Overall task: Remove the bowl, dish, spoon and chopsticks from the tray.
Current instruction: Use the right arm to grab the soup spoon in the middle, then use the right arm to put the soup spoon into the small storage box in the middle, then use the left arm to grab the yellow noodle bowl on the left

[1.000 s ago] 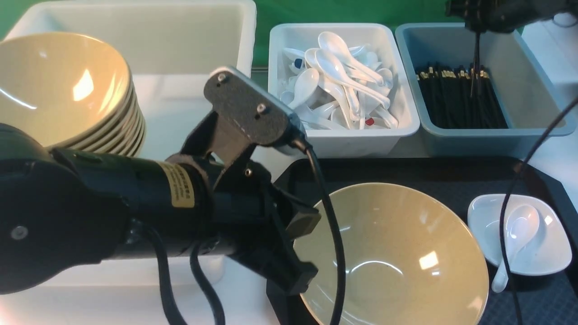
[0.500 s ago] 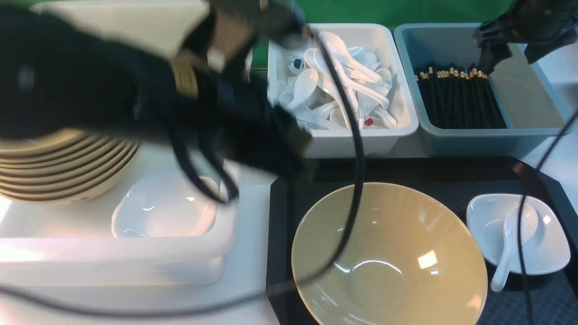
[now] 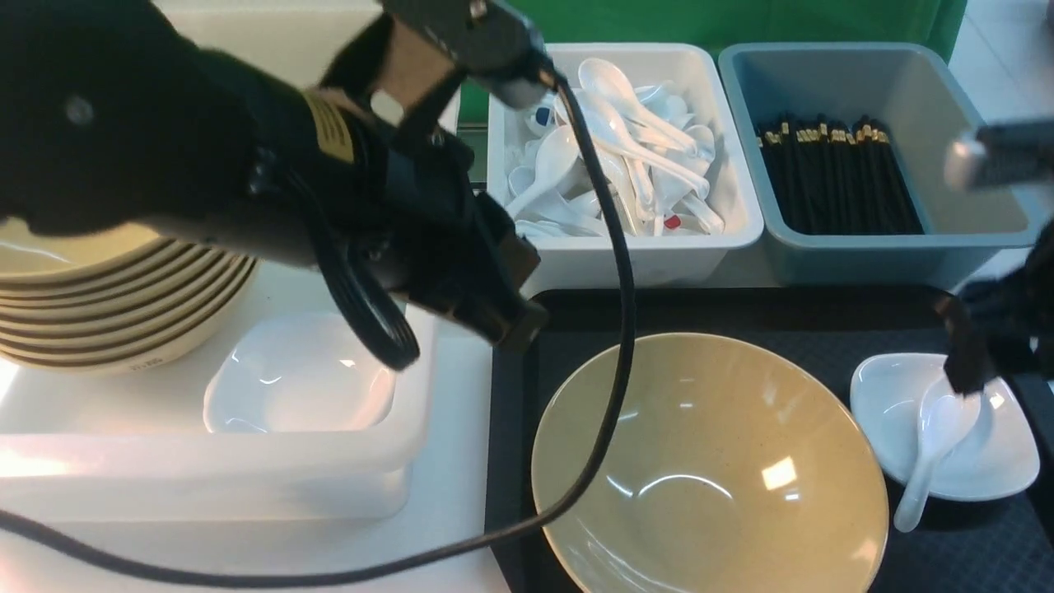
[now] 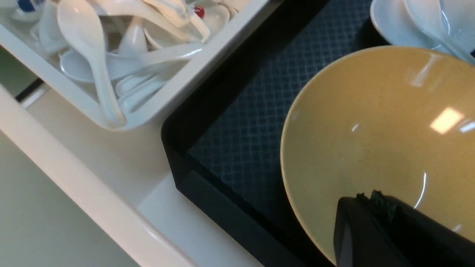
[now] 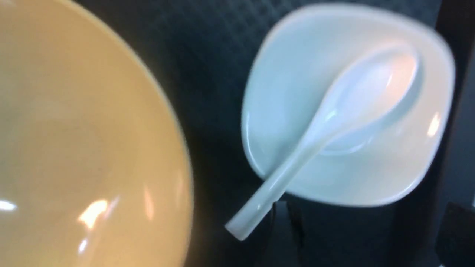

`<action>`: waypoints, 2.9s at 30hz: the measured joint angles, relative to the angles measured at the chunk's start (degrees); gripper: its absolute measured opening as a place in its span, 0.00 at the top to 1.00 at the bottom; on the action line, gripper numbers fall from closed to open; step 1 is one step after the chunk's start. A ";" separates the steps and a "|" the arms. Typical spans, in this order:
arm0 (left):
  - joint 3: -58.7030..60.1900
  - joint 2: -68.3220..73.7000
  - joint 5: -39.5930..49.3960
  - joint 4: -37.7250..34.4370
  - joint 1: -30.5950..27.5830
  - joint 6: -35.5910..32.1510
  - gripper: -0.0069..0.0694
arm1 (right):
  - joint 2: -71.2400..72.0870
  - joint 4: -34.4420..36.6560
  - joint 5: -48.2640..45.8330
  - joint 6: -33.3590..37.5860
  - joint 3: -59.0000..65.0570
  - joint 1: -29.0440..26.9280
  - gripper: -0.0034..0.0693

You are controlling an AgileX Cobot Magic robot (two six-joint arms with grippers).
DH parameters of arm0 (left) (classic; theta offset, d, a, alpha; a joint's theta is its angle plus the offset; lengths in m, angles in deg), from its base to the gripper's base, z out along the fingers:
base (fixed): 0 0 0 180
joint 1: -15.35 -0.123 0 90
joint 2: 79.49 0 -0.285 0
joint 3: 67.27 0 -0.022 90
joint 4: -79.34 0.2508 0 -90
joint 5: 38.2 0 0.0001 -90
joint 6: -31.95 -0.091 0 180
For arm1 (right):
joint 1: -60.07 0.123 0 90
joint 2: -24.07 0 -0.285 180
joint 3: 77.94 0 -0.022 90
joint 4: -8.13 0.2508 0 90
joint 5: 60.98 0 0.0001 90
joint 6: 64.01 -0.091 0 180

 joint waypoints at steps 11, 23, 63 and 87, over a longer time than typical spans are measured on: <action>2.07 0.00 -1.61 -3.19 0.00 -2.35 0.93 | -8.78 0.06 16.97 -14.13 10.41 0.00 0.23; 2.24 0.00 0.58 -3.58 0.00 -2.52 0.93 | -17.71 0.00 16.53 -16.28 2.60 0.00 0.27; 7.86 -6.33 10.00 -1.54 0.00 0.26 0.93 | -18.56 11.40 5.03 17.35 -37.94 5.16 0.64; 7.83 -7.29 11.52 -2.02 0.00 9.89 0.93 | -49.28 12.20 -8.82 18.93 -87.44 8.00 0.17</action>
